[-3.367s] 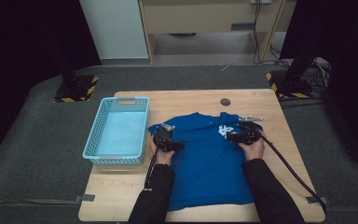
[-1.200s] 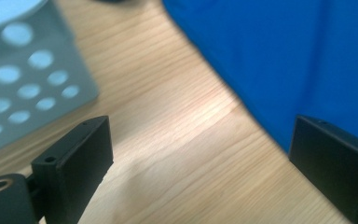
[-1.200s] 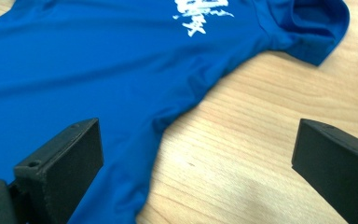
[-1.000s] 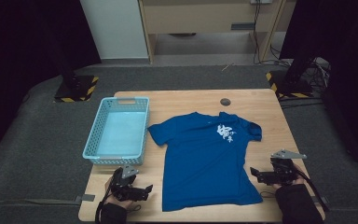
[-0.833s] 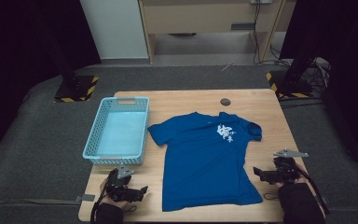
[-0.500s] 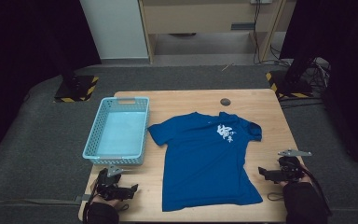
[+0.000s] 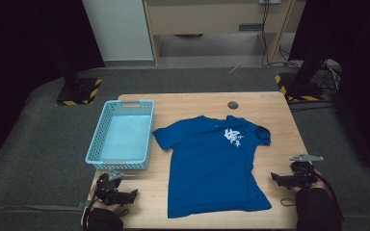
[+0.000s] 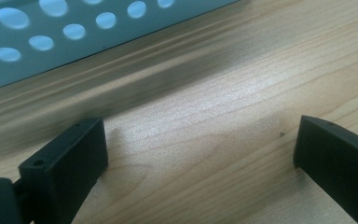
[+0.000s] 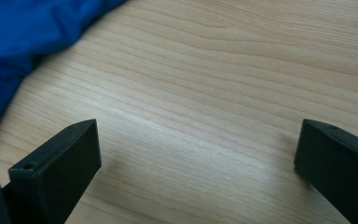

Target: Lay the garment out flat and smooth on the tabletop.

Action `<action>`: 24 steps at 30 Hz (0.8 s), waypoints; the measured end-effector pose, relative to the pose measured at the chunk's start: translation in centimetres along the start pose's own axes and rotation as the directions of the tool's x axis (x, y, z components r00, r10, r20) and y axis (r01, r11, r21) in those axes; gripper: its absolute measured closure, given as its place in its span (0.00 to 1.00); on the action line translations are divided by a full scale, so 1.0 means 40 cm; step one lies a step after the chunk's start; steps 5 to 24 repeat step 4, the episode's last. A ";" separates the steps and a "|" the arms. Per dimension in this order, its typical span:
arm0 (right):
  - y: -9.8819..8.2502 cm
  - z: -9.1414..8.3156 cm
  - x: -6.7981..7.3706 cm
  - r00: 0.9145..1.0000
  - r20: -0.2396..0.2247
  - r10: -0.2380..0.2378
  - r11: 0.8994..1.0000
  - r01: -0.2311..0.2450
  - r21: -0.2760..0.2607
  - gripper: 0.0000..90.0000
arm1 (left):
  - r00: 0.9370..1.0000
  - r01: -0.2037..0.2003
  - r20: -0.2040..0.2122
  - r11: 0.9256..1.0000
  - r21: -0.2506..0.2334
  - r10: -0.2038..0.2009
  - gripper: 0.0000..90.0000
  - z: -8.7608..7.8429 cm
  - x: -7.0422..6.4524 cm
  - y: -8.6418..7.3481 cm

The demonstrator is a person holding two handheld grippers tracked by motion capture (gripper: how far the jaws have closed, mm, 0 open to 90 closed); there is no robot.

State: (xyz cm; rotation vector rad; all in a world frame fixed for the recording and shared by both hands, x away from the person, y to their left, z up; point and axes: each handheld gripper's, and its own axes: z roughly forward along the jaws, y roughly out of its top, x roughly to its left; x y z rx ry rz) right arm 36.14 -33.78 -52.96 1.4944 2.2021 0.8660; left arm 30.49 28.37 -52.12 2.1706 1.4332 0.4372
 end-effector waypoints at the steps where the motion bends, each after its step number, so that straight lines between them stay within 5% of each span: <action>1: -0.002 0.000 -0.004 1.000 0.005 -0.003 1.000 0.003 -0.004 0.01 | 1.000 0.002 -0.001 1.000 -0.003 -0.002 0.01 0.001 0.000 0.000; 24: -0.007 0.000 -0.012 1.000 0.007 -0.017 1.000 0.017 -0.019 0.01 | 1.000 0.006 -0.006 1.000 -0.014 -0.007 0.00 0.005 -0.001 -0.001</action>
